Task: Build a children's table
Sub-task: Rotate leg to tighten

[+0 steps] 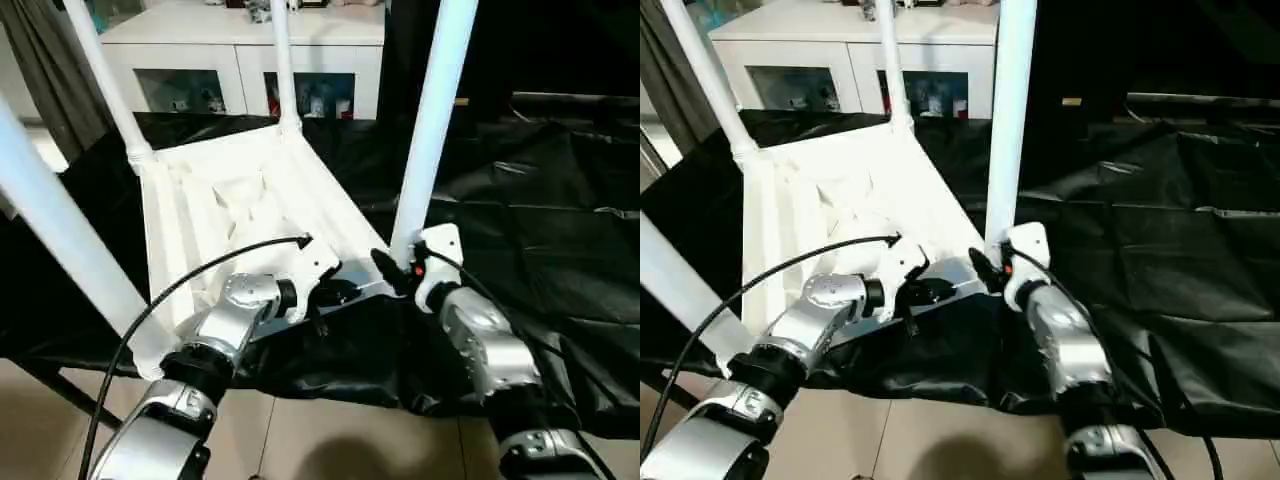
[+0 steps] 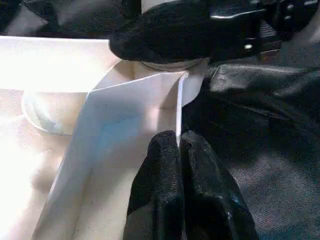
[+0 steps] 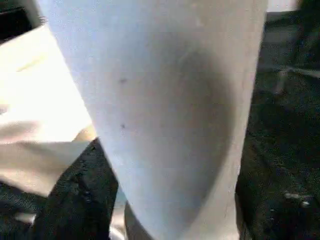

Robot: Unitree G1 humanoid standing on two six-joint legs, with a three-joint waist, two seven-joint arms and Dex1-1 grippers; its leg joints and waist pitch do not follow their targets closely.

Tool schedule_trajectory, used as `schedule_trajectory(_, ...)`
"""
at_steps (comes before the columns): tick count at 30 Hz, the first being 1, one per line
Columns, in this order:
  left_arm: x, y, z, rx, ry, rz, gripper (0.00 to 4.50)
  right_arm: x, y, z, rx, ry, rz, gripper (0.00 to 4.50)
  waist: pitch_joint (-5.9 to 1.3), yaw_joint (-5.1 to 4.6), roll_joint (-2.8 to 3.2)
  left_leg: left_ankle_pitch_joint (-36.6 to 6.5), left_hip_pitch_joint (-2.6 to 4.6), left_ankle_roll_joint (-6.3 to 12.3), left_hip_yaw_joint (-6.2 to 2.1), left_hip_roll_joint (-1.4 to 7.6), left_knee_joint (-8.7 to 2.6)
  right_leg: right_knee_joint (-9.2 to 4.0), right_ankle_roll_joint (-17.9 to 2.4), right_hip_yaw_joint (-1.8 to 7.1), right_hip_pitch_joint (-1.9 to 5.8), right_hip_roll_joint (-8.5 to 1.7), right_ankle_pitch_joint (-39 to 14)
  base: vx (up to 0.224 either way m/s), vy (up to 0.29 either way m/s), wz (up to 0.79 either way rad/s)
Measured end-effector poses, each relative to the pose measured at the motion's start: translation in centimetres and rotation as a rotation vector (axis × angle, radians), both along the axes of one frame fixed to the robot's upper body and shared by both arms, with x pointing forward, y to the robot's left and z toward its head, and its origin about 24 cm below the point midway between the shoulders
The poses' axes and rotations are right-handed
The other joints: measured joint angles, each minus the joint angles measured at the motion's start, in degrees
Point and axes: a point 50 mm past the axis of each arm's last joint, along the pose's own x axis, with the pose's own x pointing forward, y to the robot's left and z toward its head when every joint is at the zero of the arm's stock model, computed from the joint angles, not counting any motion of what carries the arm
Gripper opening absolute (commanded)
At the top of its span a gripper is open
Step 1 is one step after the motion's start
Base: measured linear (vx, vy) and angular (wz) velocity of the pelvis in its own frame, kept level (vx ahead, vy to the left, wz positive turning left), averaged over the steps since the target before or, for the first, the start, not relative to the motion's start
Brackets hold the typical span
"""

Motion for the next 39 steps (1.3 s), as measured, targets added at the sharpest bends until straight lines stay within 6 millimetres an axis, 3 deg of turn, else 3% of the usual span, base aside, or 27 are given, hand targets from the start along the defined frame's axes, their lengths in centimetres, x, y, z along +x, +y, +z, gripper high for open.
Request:
schedule_trajectory(7,-0.8,2.9,0.5,0.026,0.030,-0.150,0.00,-1.4,-0.6,0.7,0.005,0.008,0.325,3.42,-0.03,0.17,-0.01,0.01,-0.14,-0.02,0.03,0.41,0.00,0.20,-0.17,-0.39,-0.24,0.13,0.76,0.015,-0.006,0.00)
schedule_trajectory(12,-1.2,4.4,1.0,0.069,0.043,-0.251,0.00,-2.3,-1.0,1.3,-0.036,0.020,0.528,3.42,-0.05,1.63,-0.02,0.15,-0.33,0.23,0.06,0.49,0.16,0.49,-0.06,-0.38,-0.50,0.16,0.30,0.021,-0.004,0.00)
schedule_trajectory(18,-1.4,5.4,1.3,0.106,0.050,-0.314,0.00,-2.8,-1.7,1.4,-0.070,0.045,0.654,3.42,-0.05,2.00,-0.15,-0.01,-0.37,0.02,0.11,0.45,0.33,0.54,-0.17,-0.32,-0.49,0.09,0.23,0.000,0.000,0.00)
schedule_trajectory(30,-1.5,5.0,1.2,0.083,0.062,-0.317,0.00,-3.0,-1.6,1.4,-0.028,0.040,0.640,2.41,0.03,1.98,-0.32,-0.01,-0.28,-0.05,0.11,0.45,0.53,0.99,-0.17,-0.21,-0.49,0.08,0.23,0.000,0.000,0.00)
schedule_trajectory(34,-1.1,4.1,0.8,0.054,0.040,-0.230,0.00,-2.7,-1.9,1.1,-0.022,0.023,0.509,2.27,0.02,1.75,-0.40,-0.01,-0.20,-0.05,0.12,0.42,0.58,1.02,-0.18,-0.10,-0.41,0.08,0.24,0.000,0.000,0.00)
schedule_trajectory(39,0.1,1.7,0.3,0.013,0.014,-0.067,0.00,-1.1,-1.8,0.7,-0.035,-0.009,0.222,2.12,0.03,0.99,-0.53,0.00,-0.09,-0.08,0.09,0.38,0.57,0.94,0.13,-0.07,-0.40,0.08,0.06,0.000,0.000,0.00)
